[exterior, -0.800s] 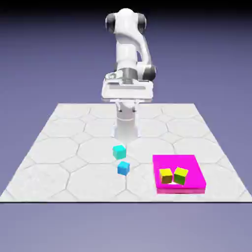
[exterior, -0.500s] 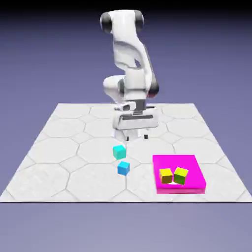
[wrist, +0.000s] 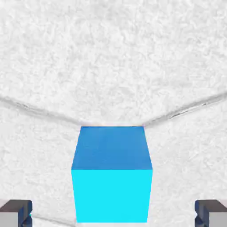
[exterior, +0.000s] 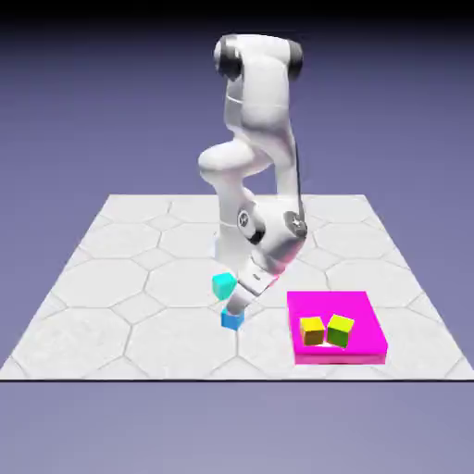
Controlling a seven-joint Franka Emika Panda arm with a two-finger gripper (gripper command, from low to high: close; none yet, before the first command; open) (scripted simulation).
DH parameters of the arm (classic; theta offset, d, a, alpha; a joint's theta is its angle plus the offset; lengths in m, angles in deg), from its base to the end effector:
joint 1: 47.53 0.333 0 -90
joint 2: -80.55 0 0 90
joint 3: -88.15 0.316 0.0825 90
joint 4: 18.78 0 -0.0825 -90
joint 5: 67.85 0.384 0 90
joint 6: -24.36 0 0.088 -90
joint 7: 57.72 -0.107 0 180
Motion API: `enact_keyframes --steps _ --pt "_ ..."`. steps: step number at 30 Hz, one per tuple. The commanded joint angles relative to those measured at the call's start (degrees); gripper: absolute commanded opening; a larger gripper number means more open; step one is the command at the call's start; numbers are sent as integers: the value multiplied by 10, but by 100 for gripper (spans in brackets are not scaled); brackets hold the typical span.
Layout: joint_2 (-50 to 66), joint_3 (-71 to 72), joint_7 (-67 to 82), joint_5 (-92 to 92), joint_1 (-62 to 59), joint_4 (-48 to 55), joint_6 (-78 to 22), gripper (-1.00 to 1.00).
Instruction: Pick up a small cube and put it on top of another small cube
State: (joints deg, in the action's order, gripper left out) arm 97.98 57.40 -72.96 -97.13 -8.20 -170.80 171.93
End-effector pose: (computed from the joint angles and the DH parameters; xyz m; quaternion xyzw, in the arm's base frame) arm 0.3715 0.0406 0.1310 0.9526 0.1745 -0.1405 0.2056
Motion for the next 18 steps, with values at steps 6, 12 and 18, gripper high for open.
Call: enact_keyframes --steps 6,12,18 --pt "23 3 -1 0 -7 0 24 -100" --pt "-95 5 -4 6 7 -7 -92 -100" --pt "-177 101 -55 54 -118 -56 -141 -100"
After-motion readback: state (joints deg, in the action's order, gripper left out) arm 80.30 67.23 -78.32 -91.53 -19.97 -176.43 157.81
